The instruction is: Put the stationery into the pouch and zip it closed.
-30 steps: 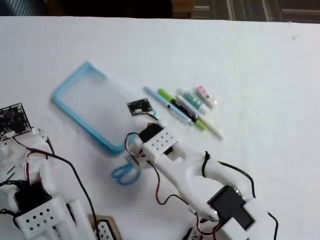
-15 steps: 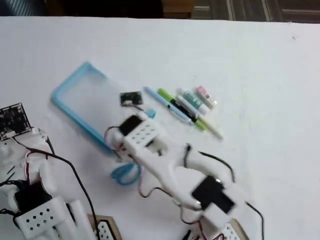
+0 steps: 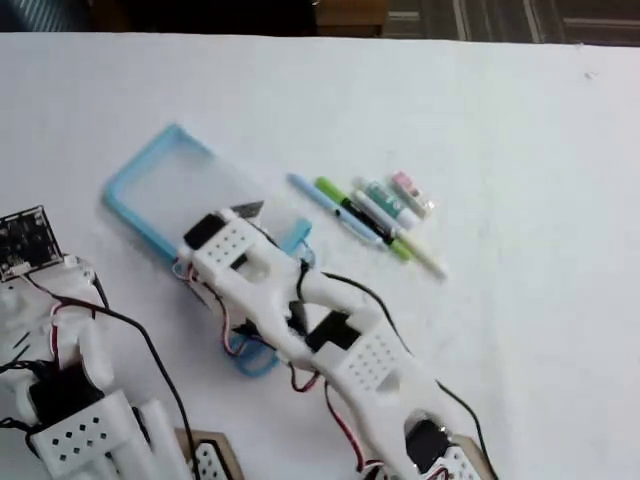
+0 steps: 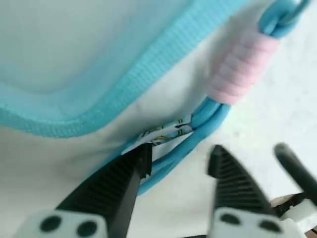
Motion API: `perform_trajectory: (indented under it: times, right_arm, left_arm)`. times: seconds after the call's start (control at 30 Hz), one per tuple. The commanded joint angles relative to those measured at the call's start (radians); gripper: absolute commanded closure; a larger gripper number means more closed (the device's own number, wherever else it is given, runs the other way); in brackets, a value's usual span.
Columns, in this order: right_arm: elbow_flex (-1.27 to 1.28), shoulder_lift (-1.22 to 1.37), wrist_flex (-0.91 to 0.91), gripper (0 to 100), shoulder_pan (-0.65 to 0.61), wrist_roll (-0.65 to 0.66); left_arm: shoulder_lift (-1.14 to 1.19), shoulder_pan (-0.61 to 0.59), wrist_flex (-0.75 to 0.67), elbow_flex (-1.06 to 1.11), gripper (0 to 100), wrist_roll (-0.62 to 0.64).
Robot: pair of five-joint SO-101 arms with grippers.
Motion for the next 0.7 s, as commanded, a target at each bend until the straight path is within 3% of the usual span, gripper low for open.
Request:
perform_trajectory:
  times: [0.0, 0.1, 0.23, 0.43, 0.67]
  right_arm:
    - [-0.005, 0.010, 0.027, 99.1, 0.041, 0.038]
    - [-0.005, 0.008, 0.028, 93.5, 0.087, 0.043]
    - [-0.005, 0.001, 0.031, 98.8, 0.122, 0.051]
    - [0.063, -0.107, 0.031, 98.1, 0.173, 0.106]
    - [0.249, -0.160, 0.025, 96.8, 0.234, 0.350]
  left_arm:
    - [0.007, 0.001, 0.000, -0.044, 97, 0.002]
    - [0.008, 0.002, 0.000, -0.044, 97, 0.002]
    - [0.008, 0.002, -0.005, -0.044, 97, 0.002]
    - [0.008, 0.005, -0.006, -0.046, 97, 0.002]
    - [0.008, 0.005, -0.008, -0.046, 97, 0.002]
